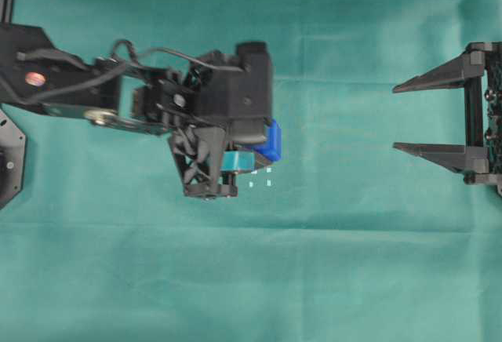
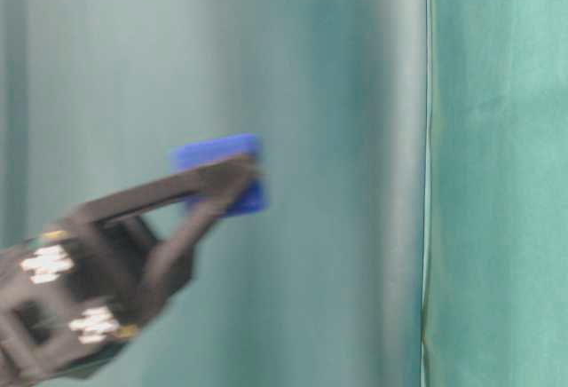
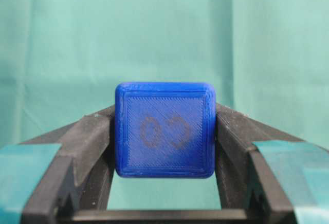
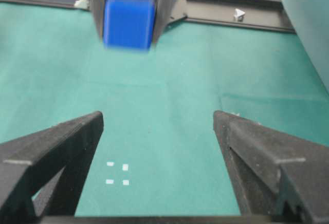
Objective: Handover the blue block to the right arm after grasping it with the left arm, then place it in the designated position.
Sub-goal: 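Lift the blue cube with the left gripper and rotate it upright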
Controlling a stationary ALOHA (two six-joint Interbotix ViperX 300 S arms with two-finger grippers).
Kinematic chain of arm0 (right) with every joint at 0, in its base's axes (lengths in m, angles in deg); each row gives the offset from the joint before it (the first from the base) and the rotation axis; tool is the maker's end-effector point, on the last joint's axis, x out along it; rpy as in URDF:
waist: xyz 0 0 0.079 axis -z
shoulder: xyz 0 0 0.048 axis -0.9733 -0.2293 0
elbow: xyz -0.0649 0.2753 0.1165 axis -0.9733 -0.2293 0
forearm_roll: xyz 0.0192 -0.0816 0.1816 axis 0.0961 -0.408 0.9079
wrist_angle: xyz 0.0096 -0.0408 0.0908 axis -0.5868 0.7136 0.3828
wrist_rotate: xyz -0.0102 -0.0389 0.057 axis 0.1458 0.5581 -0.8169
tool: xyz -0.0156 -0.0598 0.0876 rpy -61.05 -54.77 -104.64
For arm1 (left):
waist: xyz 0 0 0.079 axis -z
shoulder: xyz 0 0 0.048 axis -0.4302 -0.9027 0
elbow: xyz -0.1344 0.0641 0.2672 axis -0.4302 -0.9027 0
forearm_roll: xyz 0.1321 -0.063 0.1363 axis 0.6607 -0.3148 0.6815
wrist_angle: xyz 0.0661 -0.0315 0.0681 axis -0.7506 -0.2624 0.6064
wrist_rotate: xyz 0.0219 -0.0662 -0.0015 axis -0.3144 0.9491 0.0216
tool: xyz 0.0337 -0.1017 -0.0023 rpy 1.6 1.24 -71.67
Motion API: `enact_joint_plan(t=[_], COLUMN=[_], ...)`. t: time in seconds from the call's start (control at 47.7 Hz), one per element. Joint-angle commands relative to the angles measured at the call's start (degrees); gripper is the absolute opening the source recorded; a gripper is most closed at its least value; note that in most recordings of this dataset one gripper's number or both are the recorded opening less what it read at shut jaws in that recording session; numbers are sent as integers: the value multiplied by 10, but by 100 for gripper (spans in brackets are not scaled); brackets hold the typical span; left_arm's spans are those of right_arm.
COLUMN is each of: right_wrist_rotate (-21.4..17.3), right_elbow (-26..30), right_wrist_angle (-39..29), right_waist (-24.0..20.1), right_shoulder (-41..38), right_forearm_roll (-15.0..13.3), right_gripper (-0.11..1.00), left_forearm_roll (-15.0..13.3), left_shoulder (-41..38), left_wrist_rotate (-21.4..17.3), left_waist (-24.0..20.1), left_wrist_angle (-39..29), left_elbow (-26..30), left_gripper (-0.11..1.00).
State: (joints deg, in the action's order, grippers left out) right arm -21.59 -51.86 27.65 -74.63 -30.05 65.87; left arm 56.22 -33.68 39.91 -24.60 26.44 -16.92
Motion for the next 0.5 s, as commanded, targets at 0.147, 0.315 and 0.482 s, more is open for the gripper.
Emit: enact_joint_plan(t=[0.147,0.315,0.482], right_wrist_rotate=[0,0,0], right_elbow=[10,10,10], right_wrist_angle=[3,3,3], right_waist=[1,1,1], right_shoulder=[-4,-4,-4], right_forearm_roll=[0,0,0], right_gripper=[93,93,93], left_forearm_roll=[4,4,4], left_shoulder=[51,51,51], left_wrist_rotate=[-1,-1,-1], left_waist=[2,2,2], left_wrist_angle=[3,3,3], left_elbow=[19,17,17], left_gripper=[47,47,47])
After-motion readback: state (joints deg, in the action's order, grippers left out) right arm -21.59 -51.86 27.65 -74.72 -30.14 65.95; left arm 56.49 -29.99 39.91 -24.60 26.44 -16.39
